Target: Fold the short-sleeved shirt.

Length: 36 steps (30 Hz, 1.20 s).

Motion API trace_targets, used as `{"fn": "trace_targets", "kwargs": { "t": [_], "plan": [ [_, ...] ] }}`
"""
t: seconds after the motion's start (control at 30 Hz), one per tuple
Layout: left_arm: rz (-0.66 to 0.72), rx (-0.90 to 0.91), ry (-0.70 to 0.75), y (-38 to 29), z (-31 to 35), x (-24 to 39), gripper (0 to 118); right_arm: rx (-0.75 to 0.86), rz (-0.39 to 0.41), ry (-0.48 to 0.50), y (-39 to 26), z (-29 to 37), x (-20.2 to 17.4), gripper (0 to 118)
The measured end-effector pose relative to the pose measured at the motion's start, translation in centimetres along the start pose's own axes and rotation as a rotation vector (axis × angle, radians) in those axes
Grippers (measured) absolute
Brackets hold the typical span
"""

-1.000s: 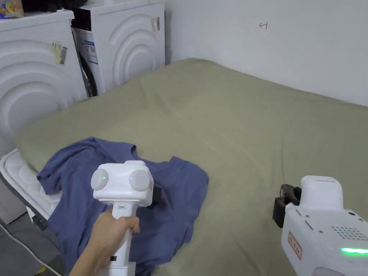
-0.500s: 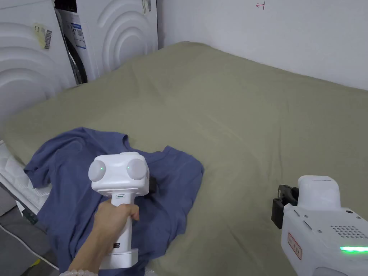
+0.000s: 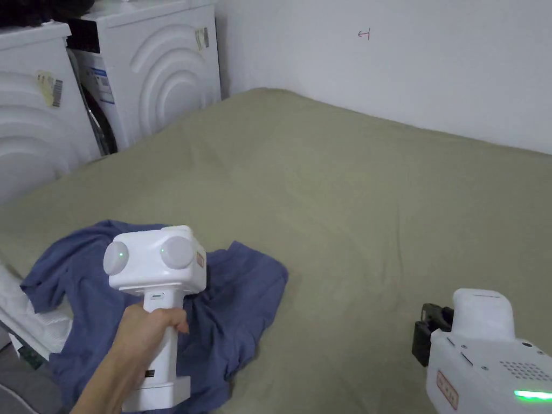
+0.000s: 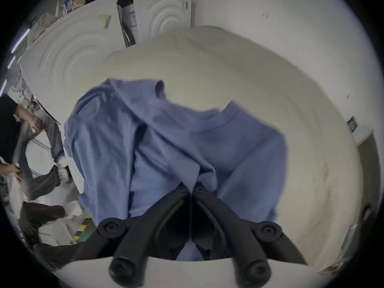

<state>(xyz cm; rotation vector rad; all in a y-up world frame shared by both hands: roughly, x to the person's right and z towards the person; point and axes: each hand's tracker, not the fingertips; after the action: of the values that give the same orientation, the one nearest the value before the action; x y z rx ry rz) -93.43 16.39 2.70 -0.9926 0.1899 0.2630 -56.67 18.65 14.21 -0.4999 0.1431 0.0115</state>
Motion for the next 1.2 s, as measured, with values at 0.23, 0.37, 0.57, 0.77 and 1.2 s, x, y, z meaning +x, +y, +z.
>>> {"fn": "trace_targets", "kwargs": {
  "t": [0.23,0.37,0.57,0.77,1.2],
  "plan": [
    [-0.115,0.184,-0.126,4.4,8.1,7.2,0,0.079,-0.079,-0.079,1.0,3.3,4.1,0],
    [-0.250,0.297,-0.236,4.5,14.3,15.0,0,0.131,-0.131,-0.164,1.3,6.2,7.6,0],
    [-0.470,0.378,-0.509,1.8,21.4,28.9,0,0.195,-0.224,-0.325,0.8,12.0,13.8,0],
    [-0.591,0.307,-0.792,-5.1,23.0,38.9,0,0.210,-0.278,-0.533,-1.2,18.1,20.0,0],
    [-0.912,-0.177,-0.624,-26.5,4.5,44.6,1,0.100,-0.392,-0.678,-7.3,20.5,25.4,0]
  ]
}}
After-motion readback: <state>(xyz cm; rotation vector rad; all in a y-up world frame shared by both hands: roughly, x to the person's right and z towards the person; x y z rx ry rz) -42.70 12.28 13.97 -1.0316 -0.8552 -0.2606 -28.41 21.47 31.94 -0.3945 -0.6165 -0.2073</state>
